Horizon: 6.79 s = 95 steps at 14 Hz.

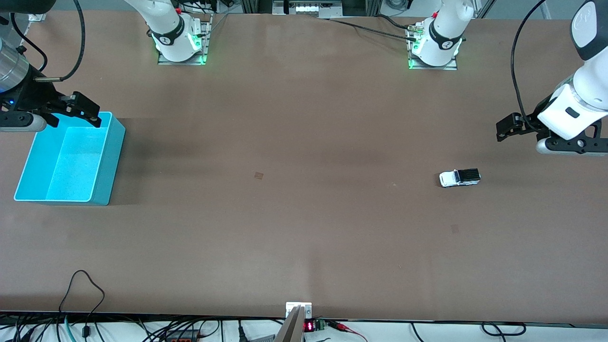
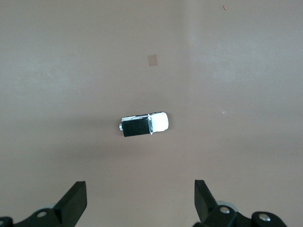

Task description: Wind and store white jeep toy

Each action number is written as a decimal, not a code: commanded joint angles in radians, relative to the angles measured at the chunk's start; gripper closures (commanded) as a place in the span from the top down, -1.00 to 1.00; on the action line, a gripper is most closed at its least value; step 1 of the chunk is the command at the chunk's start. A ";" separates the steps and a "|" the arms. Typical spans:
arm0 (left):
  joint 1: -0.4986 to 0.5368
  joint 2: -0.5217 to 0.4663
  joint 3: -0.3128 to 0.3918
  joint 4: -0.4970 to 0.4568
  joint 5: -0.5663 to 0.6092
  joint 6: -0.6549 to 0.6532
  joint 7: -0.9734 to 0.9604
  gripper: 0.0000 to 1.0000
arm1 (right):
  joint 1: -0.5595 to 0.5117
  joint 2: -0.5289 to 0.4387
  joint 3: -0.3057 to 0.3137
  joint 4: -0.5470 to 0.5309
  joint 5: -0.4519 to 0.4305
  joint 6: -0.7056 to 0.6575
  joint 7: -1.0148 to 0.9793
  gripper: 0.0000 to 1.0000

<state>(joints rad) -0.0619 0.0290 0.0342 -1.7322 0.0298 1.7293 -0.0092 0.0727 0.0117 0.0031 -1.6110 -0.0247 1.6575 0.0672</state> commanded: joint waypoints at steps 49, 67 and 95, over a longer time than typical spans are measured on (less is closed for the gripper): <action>0.057 0.348 0.007 -0.489 0.136 0.875 1.400 1.00 | 0.004 -0.016 -0.002 -0.012 -0.003 -0.015 -0.001 1.00; 0.060 0.388 0.004 -0.488 0.137 0.885 1.488 -0.57 | 0.004 -0.015 -0.002 -0.012 -0.003 -0.015 -0.001 1.00; 0.389 0.526 0.007 -0.377 0.136 0.885 1.838 -0.57 | 0.002 -0.015 -0.002 -0.012 -0.003 -0.013 -0.001 1.00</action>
<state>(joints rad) 0.2992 0.4637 0.0465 -2.1318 0.1546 2.6051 1.7966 0.0729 0.0117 0.0032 -1.6129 -0.0247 1.6512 0.0669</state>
